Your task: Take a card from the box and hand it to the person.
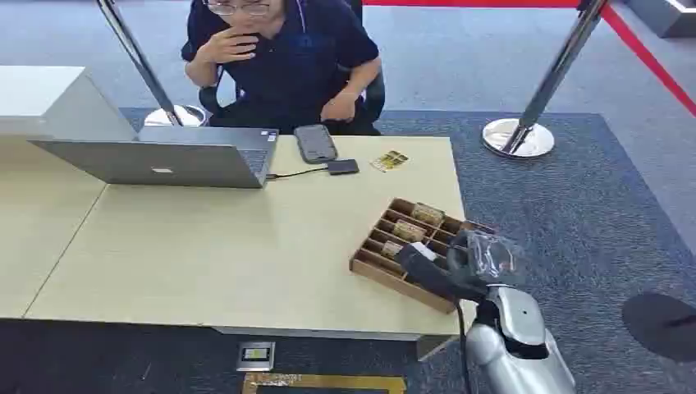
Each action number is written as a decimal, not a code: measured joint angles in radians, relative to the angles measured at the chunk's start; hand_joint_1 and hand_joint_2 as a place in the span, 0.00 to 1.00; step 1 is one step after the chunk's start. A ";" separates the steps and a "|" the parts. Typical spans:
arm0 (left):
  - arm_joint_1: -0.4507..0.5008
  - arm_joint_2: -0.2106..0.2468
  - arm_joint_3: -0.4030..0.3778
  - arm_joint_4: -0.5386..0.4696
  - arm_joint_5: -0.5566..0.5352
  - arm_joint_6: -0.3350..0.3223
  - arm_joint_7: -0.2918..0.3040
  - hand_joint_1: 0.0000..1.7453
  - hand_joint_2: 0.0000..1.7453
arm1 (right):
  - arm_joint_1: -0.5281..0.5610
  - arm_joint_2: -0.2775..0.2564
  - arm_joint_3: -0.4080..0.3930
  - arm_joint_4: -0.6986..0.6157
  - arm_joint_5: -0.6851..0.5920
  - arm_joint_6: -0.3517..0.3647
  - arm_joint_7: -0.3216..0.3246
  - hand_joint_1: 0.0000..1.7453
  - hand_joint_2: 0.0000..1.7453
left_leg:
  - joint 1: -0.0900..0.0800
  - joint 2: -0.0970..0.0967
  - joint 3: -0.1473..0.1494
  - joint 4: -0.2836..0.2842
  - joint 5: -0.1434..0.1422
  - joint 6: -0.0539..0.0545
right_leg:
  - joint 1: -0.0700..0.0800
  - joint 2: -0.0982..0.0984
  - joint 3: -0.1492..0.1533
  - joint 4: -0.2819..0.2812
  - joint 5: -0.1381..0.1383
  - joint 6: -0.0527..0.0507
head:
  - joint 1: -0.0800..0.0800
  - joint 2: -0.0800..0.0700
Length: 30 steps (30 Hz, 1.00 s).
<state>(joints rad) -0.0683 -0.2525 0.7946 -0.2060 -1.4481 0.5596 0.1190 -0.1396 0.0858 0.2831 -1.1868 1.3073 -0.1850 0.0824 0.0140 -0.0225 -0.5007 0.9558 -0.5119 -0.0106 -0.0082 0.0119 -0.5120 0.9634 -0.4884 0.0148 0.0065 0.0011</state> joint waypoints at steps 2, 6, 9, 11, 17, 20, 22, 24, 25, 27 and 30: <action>0.000 0.000 0.000 0.000 0.000 0.000 0.002 0.00 0.00 | 0.000 0.001 0.002 -0.006 0.000 0.000 -0.002 0.84 1.00 | 0.000 0.000 0.000 0.000 0.000 0.000 | 0.000 0.000 0.000 0.000 0.000 0.000 | 0.000 0.000; 0.000 0.000 -0.001 0.002 0.000 0.000 0.004 0.00 0.00 | 0.000 0.000 0.003 -0.006 0.000 0.000 -0.005 0.86 1.00 | 0.000 0.000 0.000 0.000 0.000 0.000 | 0.000 0.000 0.000 0.000 0.000 0.000 | 0.000 0.000; 0.000 0.000 -0.001 0.002 0.000 0.000 0.005 0.00 0.00 | 0.000 0.000 0.006 -0.013 -0.006 -0.002 -0.013 0.86 1.00 | 0.000 0.000 0.000 0.000 0.000 0.000 | 0.000 0.000 0.000 0.000 0.000 0.000 | 0.000 0.000; 0.000 0.000 -0.001 0.002 -0.003 0.000 0.005 0.00 0.00 | -0.001 0.000 0.008 -0.023 -0.012 -0.003 -0.022 0.87 1.00 | 0.000 0.000 0.000 0.000 0.000 0.000 | 0.000 0.000 0.000 0.000 0.000 0.000 | 0.000 0.000; 0.000 0.000 -0.001 0.002 -0.007 0.000 0.005 0.00 0.00 | -0.005 -0.008 0.027 -0.072 -0.030 0.000 -0.047 0.88 1.00 | 0.000 0.000 0.000 0.000 0.000 0.000 | 0.000 0.000 0.000 0.000 0.000 0.000 | 0.000 0.000; 0.000 0.000 -0.004 0.002 -0.008 0.000 0.005 0.00 0.00 | -0.008 -0.013 0.034 -0.090 -0.032 0.002 -0.050 0.87 1.00 | 0.000 0.000 0.000 0.000 0.000 0.000 | 0.000 0.000 0.000 0.000 0.000 0.000 | 0.000 0.000; 0.000 0.000 -0.005 0.002 -0.008 0.000 0.005 0.00 0.00 | -0.009 -0.014 0.034 -0.097 -0.032 0.004 -0.051 0.87 1.00 | 0.000 0.000 0.000 0.000 0.000 0.000 | 0.000 0.000 0.000 0.000 0.000 0.000 | 0.000 0.000; 0.000 0.000 -0.005 0.002 -0.008 0.000 0.005 0.00 0.00 | -0.012 -0.014 0.037 -0.100 -0.040 0.009 -0.060 0.88 1.00 | 0.000 0.000 0.000 0.000 0.000 0.000 | 0.000 0.000 0.000 0.000 0.000 0.000 | 0.000 0.000; 0.000 0.000 -0.005 0.002 -0.006 0.000 0.002 0.00 0.00 | -0.022 -0.016 0.043 -0.101 -0.051 0.015 -0.071 0.88 1.00 | 0.000 0.000 -0.001 0.000 0.000 0.000 | 0.000 0.000 0.000 0.001 0.000 0.000 | 0.000 0.000; -0.001 0.000 -0.005 0.002 -0.004 0.000 -0.001 0.00 0.00 | -0.065 -0.019 0.068 -0.096 -0.075 0.032 -0.089 0.87 1.00 | 0.000 0.000 0.000 0.000 0.000 0.000 | 0.000 0.000 0.000 0.001 0.001 0.000 | 0.000 0.000; -0.001 0.000 -0.005 0.003 -0.004 0.000 -0.002 0.00 0.00 | -0.119 -0.018 0.097 -0.088 -0.089 0.047 -0.092 0.87 1.00 | 0.000 0.000 0.000 0.000 0.001 0.000 | 0.000 0.000 0.000 0.000 0.001 0.000 | 0.000 0.000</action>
<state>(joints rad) -0.0694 -0.2529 0.7900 -0.2033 -1.4519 0.5596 0.1175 -0.2586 0.0675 0.3796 -1.2749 1.2188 -0.1381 -0.0099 0.0141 -0.0223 -0.5005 0.9560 -0.5109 -0.0104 -0.0082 0.0119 -0.5116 0.9638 -0.4876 0.0147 0.0068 0.0011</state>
